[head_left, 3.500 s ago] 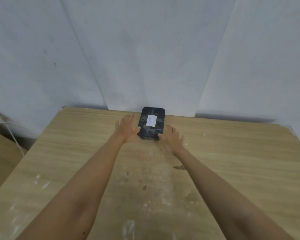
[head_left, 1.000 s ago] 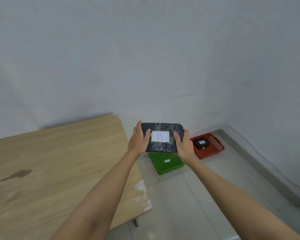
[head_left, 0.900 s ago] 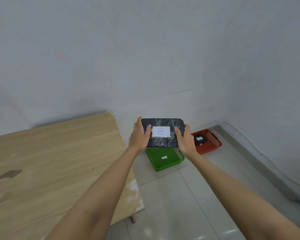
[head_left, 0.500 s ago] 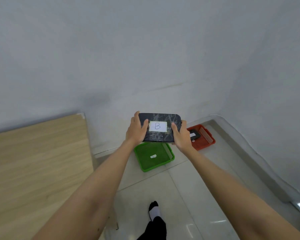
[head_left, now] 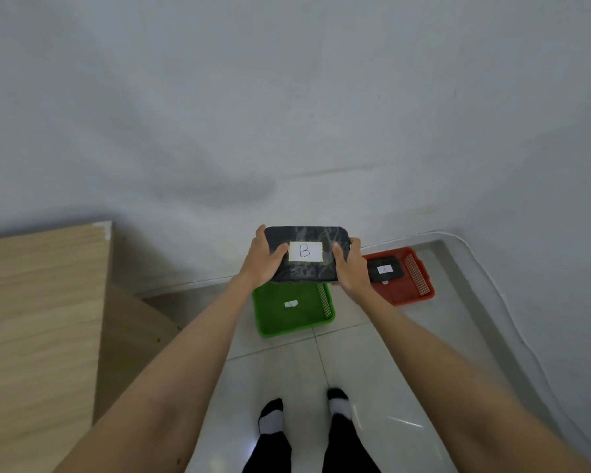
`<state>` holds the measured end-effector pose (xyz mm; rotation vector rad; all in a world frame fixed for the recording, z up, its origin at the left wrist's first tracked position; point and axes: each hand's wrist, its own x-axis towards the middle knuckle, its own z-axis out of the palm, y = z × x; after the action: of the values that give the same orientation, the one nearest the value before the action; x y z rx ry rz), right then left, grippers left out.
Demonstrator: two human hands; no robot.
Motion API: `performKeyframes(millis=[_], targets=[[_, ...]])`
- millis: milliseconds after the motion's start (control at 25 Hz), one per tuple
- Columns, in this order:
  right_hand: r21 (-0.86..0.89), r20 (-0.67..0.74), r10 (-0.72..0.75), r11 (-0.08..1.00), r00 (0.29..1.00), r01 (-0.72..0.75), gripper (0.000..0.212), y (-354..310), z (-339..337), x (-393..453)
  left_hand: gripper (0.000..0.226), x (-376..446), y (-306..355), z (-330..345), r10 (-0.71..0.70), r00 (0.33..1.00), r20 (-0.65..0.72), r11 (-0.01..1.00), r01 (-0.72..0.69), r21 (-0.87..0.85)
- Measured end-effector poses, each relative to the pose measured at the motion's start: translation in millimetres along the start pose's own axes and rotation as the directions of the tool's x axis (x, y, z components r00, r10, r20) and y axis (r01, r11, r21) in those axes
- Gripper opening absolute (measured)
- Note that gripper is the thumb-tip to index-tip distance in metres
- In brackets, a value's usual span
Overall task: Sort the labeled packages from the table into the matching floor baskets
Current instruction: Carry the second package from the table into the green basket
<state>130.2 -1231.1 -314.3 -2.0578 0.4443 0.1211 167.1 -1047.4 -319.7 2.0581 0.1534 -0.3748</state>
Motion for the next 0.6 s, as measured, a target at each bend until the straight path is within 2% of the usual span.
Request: performKeyframes(millis=[320,480,600], targets=[[-0.04,0.187,0.025,0.999,0.982,-0.018,0.041,79.6,25.6,109.5,0.06,54.6,-57.3,83.7,-0.218,0.957,-0.192,0.962,0.177,-0.208],[0.058,0.285,0.119,0.988,0.951,-0.141,0.021,159.1,73.1,156.8,0.054,94.6,-128.7,132.0,-0.315,0.922,-0.227,0.942,0.275,-0.19],[0.072,0.352,0.184,0.972,0.918,-0.223,0.035,232.9,122.7,191.0,0.046,135.3,-199.8,168.5,-0.33,0.915,-0.23,0.935,0.284,-0.213]])
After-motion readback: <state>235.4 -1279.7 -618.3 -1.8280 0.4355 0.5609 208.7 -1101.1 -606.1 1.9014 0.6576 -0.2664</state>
